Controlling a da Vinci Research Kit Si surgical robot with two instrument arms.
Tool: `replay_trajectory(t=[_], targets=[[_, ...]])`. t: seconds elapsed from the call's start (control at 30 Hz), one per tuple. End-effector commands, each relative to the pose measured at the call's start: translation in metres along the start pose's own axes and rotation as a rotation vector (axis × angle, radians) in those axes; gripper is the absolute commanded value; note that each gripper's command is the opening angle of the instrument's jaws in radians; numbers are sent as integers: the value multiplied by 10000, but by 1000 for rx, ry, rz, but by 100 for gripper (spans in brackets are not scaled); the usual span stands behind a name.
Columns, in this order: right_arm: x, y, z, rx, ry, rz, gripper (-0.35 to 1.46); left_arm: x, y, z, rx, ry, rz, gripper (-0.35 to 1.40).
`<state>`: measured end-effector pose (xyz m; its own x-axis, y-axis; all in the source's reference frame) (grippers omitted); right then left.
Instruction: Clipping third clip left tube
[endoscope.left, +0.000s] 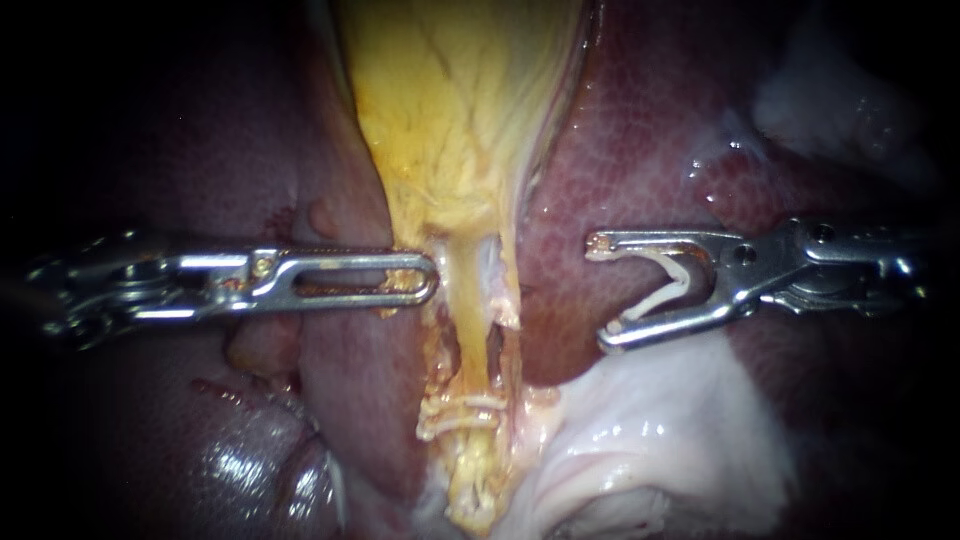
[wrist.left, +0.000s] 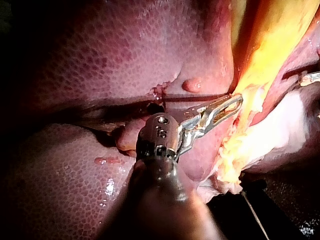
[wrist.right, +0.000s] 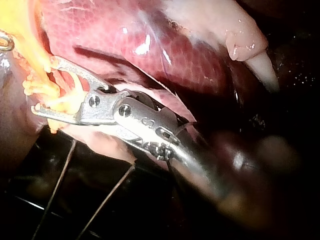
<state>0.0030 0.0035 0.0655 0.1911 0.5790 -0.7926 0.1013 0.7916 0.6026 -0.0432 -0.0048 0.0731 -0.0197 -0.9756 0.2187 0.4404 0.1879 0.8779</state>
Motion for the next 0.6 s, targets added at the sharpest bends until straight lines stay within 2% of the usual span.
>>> replay_trajectory(t=[0.03,0.1,0.23,0.4,0.5,0.6], targets=[[1,0,0,0,0,0,60,0,0,-1,0,0,0,-35],[1,0,0,3,0,1,60,-3,-1,-5,3,3,-2,-35],[-1,-1,2,2,0,-2,60,-23,-6,-33,-9,1,-12,-35],[-7,-2,10,12,2,-9,60,-48,-15,-73,-12,-38,-30,-35],[-14,-2,20,18,5,-17,60,-50,-18,-83,-14,-45,-34,-35],[-27,-2,37,28,10,-30,60,-48,-20,-84,-15,-46,-28,-35]])
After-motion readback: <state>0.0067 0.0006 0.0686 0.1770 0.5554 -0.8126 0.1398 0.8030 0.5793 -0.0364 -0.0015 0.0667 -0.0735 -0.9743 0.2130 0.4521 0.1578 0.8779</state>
